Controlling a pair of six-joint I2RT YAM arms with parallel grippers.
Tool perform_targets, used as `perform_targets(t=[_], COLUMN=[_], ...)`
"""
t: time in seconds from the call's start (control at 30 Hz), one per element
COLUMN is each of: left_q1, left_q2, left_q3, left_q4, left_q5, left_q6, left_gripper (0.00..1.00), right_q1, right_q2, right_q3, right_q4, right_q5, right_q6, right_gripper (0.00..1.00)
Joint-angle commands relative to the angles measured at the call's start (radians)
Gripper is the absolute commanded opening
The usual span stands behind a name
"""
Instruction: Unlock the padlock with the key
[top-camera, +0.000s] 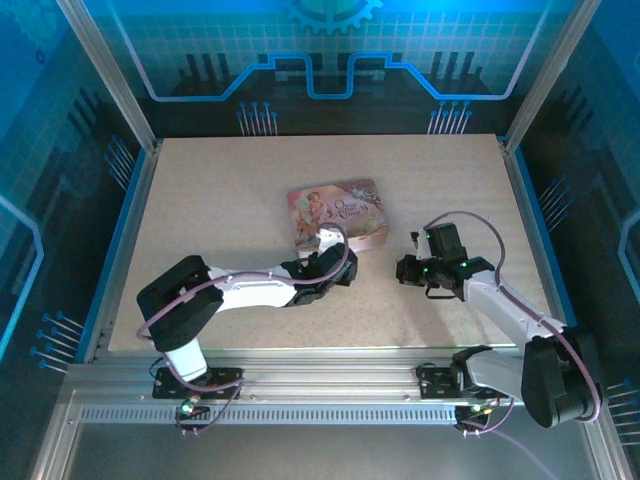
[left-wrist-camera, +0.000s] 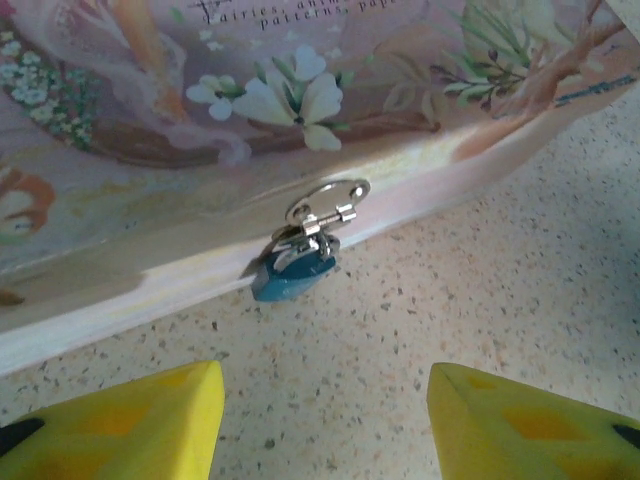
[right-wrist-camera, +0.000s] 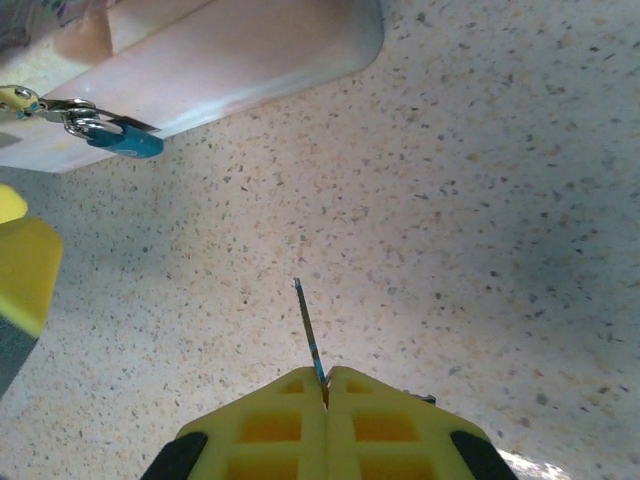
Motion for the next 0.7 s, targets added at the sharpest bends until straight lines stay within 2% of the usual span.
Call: perform_targets(t=[0.0, 0.3, 0.5, 0.67], left_q1=[-0.007, -0.006, -0.002, 0.001], left_q2=[0.053, 0.160, 0.204, 0.226], left_q3=[0.055, 0.139, 0.170, 0.180], left_q4=[0.045, -0.020, -0.045, -0.047], left_q5=[-0.062, -0.155, -0.175, -0.183], left_q6=[-0.023, -0.039, -0.037, -0.034], left_gripper=[0.57, 0.57, 0.57, 0.52], right_q1=[0.021, 0.034, 0.034, 0.034], right_q2=[0.025, 0.053, 0.019, -0.004], right_q3=[-0.004, 0.008, 0.003, -0.004], right_q4=[0.084, 0.120, 0.109, 0.098], right_q5=[-0.037, -0.052, -0.040, -0.033], right_q6=[0.017, 0.021, 0.019, 0.017], right_gripper=[0.00, 0.00, 0.00, 0.00])
